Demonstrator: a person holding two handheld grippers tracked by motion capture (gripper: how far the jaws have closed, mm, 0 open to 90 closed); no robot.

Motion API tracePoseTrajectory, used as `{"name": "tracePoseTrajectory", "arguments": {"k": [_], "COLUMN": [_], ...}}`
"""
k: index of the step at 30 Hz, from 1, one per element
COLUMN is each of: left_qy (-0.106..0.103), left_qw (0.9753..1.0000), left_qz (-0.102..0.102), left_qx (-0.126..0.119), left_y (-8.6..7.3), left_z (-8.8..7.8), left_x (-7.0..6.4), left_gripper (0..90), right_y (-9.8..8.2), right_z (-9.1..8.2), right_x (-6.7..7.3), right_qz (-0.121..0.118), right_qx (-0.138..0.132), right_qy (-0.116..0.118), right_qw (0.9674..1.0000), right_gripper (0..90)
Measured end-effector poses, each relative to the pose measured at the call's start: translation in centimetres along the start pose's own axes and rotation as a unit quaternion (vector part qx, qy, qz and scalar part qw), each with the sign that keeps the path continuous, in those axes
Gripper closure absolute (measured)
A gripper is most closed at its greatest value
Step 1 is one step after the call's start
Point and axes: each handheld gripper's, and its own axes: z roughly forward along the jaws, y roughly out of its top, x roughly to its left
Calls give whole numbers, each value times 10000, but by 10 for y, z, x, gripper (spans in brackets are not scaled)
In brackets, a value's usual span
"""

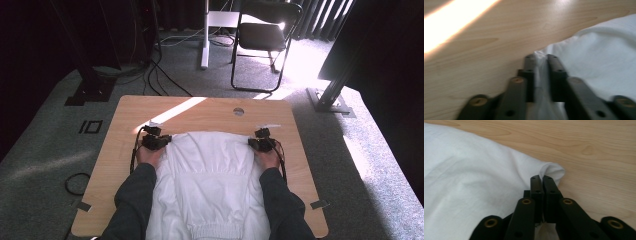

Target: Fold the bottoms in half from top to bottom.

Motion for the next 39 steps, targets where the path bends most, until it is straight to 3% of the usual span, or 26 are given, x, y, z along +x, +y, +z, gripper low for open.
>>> {"name": "tracePoseTrajectory", "arguments": {"k": [1, 2, 5, 6, 7, 8, 10, 11, 12, 15, 20, 23, 26, 28, 30, 31, 33, 37, 39], "left_qy": [0, 91, 94, 189, 189, 162, 164, 164, 161, 82, 181, 249, 59, -42, -210, -240, -400, -632, -623], "left_qw": [10000, 9999, 9998, 9994, 9994, 9991, 9988, 9988, 9987, 9989, 9994, 9989, 9988, 9985, 9983, 9985, 9979, 9961, 9959], "left_qz": [0, -64, -161, -278, -278, -377, -453, -453, -465, -441, -166, 131, 139, 134, 3, -73, -426, -527, -401], "left_qx": [0, -58, -26, 16, 16, 40, 106, 106, 134, 138, 227, 372, 471, 526, 536, 494, 272, -305, -523], "left_y": [0, 1, 1, 1, 1, 1, 2, 2, 2, 4, 5, 5, 6, 7, 6, 6, 8, 23, 33], "left_z": [0, -3, -3, 0, 0, 4, 8, 8, 10, 11, 14, 14, 12, 11, 11, 9, 2, -22, -32], "left_x": [0, 2, 3, 4, 4, 6, 8, 8, 9, 8, 2, -6, -11, -12, -11, -9, -2, 2, 0], "left_gripper": [864, 867, 821, 698, 600, 466, 335, 302, 283, 260, 249, 280, 468, 611, 751, 798, 838, 849, 849], "right_y": [0, 0, -1, 0, 0, 1, 4, 4, 7, 8, 3, 2, 2, 2, 2, 2, 3, 10, 16], "right_z": [0, -2, -2, -2, -2, -4, -7, -7, -7, -4, 5, 6, 6, 4, 2, 2, 0, -16, -27], "right_x": [0, -3, -6, -5, -5, -5, -6, -6, -5, -5, -3, 1, 9, 15, 18, 18, 15, 3, -1], "right_qz": [0, -12, 123, 138, 138, 276, 417, 417, 449, 400, 213, 42, -194, -302, -226, -145, -93, 133, 141], "right_qx": [0, -15, -23, -55, -55, -161, -387, -387, -406, -304, -29, -39, 21, 74, 164, 193, 190, -200, -454], "right_qy": [0, -202, -135, -129, -129, 50, 318, 318, 274, 178, -54, -151, -271, -247, -30, 99, 83, 189, 245], "right_qw": [10000, 9998, 9998, 9998, 9998, 9995, 9979, 9979, 9978, 9986, 9998, 9999, 9994, 9992, 9996, 9997, 9997, 9995, 9986], "right_gripper": [890, 892, 873, 779, 779, 579, 435, 435, 327, 271, 221, 252, 393, 570, 792, 827, 852, 860, 860]}}
